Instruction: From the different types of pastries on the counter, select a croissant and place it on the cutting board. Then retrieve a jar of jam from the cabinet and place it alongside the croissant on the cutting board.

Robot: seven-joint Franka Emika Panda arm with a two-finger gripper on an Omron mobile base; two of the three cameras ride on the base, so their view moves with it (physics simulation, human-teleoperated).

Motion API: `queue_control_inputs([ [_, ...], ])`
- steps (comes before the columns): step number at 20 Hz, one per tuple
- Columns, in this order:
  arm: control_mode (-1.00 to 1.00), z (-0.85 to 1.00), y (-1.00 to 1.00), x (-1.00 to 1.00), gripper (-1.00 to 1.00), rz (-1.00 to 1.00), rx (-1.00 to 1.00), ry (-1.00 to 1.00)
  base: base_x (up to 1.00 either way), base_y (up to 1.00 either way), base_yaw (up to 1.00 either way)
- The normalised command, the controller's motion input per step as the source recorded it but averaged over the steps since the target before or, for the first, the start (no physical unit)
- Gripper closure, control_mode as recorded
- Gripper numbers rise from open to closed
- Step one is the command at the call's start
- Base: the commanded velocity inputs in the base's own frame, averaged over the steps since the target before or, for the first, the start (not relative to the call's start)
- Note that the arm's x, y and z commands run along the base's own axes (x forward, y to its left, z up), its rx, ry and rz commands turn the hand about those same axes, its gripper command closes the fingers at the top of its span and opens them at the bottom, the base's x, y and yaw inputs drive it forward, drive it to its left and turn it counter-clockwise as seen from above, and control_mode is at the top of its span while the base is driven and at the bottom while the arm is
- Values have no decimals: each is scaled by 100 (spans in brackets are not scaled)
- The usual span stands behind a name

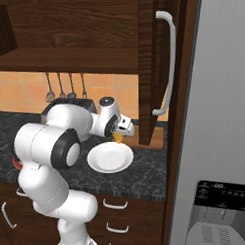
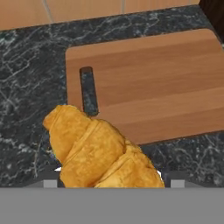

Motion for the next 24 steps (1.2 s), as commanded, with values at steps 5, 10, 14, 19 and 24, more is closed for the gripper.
queue_control_inputs([
  [5, -100, 0, -29, 16, 100, -9, 0, 0, 0, 0, 0],
  [10, -100, -5, 0, 23, 100, 0, -2, 0, 0, 0, 0],
  [14, -100, 0, 0, 48, 100, 0, -5, 0, 0, 0, 0],
  [19, -100, -9, 0, 27, 100, 0, -1, 0, 0, 0, 0],
  [24, -100, -18, -11, 19, 100, 0, 5, 0, 0, 0, 0],
])
